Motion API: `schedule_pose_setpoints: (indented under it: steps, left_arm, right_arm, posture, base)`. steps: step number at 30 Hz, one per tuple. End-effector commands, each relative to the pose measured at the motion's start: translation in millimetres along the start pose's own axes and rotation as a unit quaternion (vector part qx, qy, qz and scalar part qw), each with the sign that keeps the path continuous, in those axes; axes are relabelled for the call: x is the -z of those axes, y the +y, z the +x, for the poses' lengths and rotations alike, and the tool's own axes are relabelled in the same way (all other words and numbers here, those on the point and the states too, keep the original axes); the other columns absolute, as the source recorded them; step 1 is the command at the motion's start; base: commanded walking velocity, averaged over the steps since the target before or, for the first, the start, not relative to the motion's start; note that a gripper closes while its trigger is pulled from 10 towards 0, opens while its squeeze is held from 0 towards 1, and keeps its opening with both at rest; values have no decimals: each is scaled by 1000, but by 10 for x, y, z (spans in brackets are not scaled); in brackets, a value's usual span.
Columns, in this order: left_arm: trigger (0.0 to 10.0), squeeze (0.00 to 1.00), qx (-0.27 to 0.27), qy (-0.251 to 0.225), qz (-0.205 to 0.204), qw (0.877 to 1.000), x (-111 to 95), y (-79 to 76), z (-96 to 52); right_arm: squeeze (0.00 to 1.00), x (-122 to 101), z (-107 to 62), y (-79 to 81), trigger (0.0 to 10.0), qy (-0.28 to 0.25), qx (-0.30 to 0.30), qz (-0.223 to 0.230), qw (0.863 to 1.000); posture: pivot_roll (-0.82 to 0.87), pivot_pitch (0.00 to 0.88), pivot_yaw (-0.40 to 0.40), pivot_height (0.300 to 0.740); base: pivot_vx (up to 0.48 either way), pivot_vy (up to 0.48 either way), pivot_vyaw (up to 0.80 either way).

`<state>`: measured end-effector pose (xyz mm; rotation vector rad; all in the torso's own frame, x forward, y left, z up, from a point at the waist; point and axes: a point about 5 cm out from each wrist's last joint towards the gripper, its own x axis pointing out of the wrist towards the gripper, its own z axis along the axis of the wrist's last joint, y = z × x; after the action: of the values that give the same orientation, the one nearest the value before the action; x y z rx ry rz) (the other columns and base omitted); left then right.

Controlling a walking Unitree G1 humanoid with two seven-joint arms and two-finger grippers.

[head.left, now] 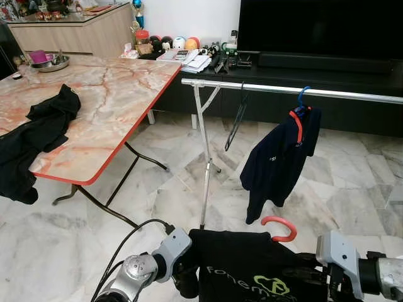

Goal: Hang hanger

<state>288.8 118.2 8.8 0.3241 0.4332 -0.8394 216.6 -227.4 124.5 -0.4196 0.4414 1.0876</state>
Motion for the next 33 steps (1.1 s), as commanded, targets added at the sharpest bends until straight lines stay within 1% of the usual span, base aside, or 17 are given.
schedule_pose_setpoints:
  steps: [1,22,28,33]
  left_arm:
    - [0,0,6,4,1,1000,15,-16,4]
    - [0,0,8,5,6,1000,21,-12,-2]
    - [0,0,-11,11,5,1000,52,53,-45]
    - [0,0,-18,18,0,1000,100,71,-80]
  right_arm:
    - [0,-104,-30,2,10000,-17,-1,-17,1000]
    - [0,-71,16,-7,10000,-12,4,-16,1000]
    - [0,-56,24,-47,10000,-7,22,-17,1000]
    - [0,-36,44,-48,10000,-5,28,-14,999]
  posture:
    - [-56,28,62,740]
    - [-51,16,66,740]
    - [-47,28,64,740]
    - [-43,32,62,740]
  base:
    - [0,0,0]
    - [0,0,0]
    - [0,0,0]
    - [0,0,0]
